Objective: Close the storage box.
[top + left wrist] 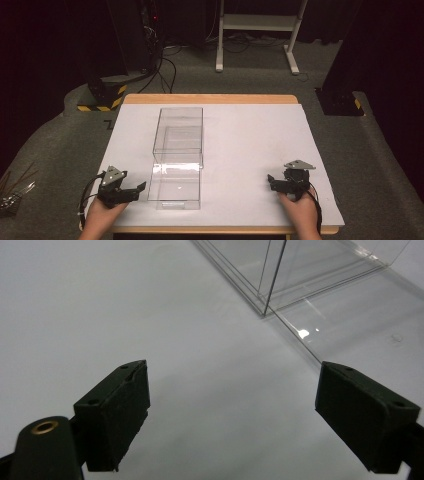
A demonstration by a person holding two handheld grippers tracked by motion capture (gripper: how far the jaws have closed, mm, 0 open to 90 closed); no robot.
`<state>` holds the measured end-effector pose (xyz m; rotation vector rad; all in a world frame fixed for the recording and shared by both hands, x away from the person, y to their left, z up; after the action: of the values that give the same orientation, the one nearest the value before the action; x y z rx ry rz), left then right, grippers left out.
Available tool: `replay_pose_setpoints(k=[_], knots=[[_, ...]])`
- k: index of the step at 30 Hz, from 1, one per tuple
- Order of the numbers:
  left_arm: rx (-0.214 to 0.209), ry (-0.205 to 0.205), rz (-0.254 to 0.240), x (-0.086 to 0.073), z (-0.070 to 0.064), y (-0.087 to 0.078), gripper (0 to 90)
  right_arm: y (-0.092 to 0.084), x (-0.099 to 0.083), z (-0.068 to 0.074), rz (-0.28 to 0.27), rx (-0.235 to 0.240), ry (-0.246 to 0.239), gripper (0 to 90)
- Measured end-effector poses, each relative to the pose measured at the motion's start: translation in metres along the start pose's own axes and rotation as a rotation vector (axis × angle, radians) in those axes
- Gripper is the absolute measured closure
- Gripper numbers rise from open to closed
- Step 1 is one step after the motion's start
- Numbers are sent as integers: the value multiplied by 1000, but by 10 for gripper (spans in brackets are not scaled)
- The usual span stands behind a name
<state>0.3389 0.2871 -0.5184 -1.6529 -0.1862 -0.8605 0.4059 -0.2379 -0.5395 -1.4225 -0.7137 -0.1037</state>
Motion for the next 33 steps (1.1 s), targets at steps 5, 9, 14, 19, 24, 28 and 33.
replay_pose_setpoints(k=[5, 9, 14, 19, 24, 28, 33], knots=[[-15, 8, -10, 2, -3, -2, 147, 0, 0, 0, 0, 0, 0, 101], [-24, 3, -15, 3, -5, -4, 147, 0, 0, 0, 0, 1, 0, 101], [-33, 0, -30, 6, -6, -10, 147, 0, 0, 0, 0, 1, 0, 101], [-44, 2, -61, 9, -9, -17, 147, 0, 0, 0, 0, 1, 0, 101], [-49, 7, -90, 12, -14, -27, 147, 0, 0, 0, 0, 0, 0, 101], [-55, 7, -109, 14, -16, -33, 147, 0, 0, 0, 0, 0, 0, 101], [-76, 6, -133, 17, -20, -43, 147, 0, 0, 0, 0, 0, 0, 101]])
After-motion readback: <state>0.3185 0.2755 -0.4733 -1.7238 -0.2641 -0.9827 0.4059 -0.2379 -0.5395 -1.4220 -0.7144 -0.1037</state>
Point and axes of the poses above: each handheld gripper's, and its own axes: y roughly forward along the jaws, x roughly out of its top, z roughly to its left, the point moved 5 cm from there along y, roughly forward along the jaws, and after that the axes turned 14 degrees about z, right-handed, at the moved point
